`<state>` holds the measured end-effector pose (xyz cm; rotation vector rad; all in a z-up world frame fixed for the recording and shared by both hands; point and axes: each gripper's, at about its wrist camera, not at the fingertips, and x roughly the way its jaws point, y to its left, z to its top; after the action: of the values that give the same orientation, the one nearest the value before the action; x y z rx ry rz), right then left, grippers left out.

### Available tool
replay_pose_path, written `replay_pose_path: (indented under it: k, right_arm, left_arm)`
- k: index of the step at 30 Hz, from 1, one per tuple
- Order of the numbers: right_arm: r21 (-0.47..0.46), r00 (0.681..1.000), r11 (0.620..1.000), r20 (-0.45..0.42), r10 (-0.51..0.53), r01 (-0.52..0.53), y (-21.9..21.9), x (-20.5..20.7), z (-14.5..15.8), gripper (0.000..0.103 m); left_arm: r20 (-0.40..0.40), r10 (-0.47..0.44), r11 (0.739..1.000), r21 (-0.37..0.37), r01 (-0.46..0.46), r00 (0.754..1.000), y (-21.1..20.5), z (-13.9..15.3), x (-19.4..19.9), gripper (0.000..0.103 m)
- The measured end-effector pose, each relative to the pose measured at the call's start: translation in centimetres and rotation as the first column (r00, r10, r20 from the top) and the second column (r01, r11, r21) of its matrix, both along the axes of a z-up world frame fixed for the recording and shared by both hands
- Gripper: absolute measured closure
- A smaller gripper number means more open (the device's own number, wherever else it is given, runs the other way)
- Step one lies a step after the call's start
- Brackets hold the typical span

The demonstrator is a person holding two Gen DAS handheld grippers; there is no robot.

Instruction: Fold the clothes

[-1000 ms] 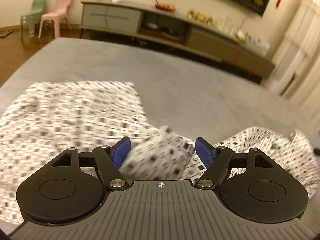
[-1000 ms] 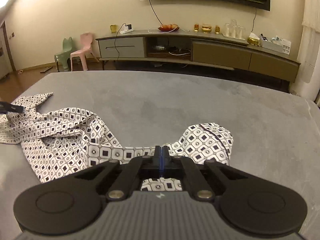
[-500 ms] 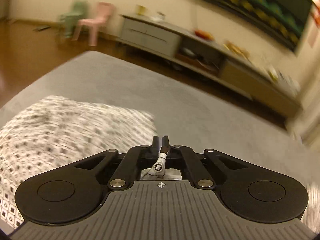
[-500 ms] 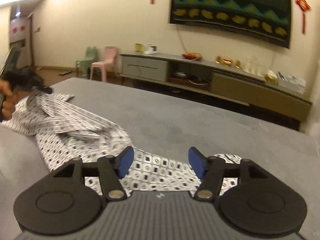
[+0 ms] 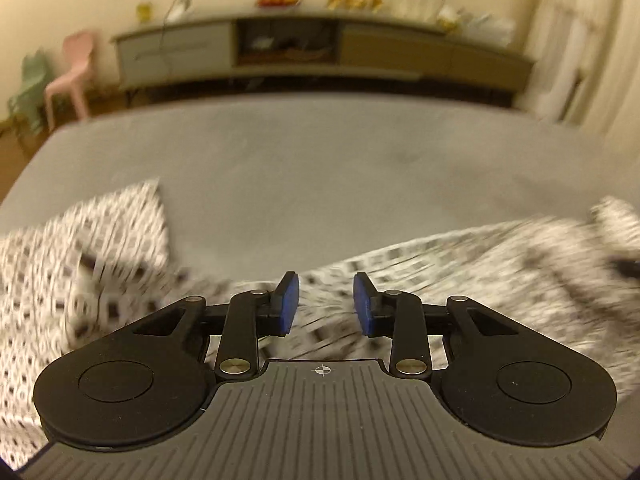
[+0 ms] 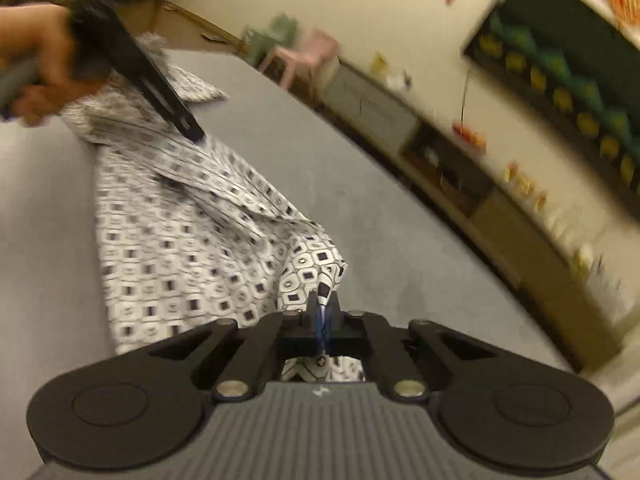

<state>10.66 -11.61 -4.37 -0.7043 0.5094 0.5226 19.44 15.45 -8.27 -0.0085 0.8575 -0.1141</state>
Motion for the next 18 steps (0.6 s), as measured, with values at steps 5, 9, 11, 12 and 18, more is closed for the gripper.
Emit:
replay_pose_path:
  k: [5, 9, 11, 12, 18]
  right_arm:
    - [-0.284, 0.996, 0.957, 0.052, 0.078, -0.060, -0.5, -5.5, -2.8, 0.092]
    - [-0.290, 0.986, 0.956, 0.141, 0.093, -0.049, 1.5, -5.7, -1.7, 0.078]
    - [-0.255, 0.975, 0.963, 0.179, 0.132, -0.083, 3.9, -5.1, -0.4, 0.048]
    - [-0.261, 0.970, 0.959, 0.185, 0.159, -0.108, 5.2, -4.5, -0.2, 0.044]
    - [-0.491, 0.961, 0.851, 0.088, 0.261, -0.186, 10.1, 2.2, -4.2, 0.056]
  left_arm:
    - [-0.016, 0.019, 1.000, -0.006, -0.019, 1.000, 0.8, -0.6, -0.1, 0.089]
    - [-0.017, 0.012, 1.000, 0.019, -0.012, 1.000, 0.4, -0.6, -0.2, 0.089]
    - [-0.016, 0.006, 1.000, 0.026, -0.006, 1.000, 0.0, -0.6, -0.2, 0.090]
    - [-0.016, 0.004, 1.000, 0.025, -0.003, 1.000, -0.2, -0.7, 0.1, 0.090]
    - [-0.021, -0.008, 1.000, -0.003, 0.008, 1.000, -0.3, -0.6, 1.0, 0.090]
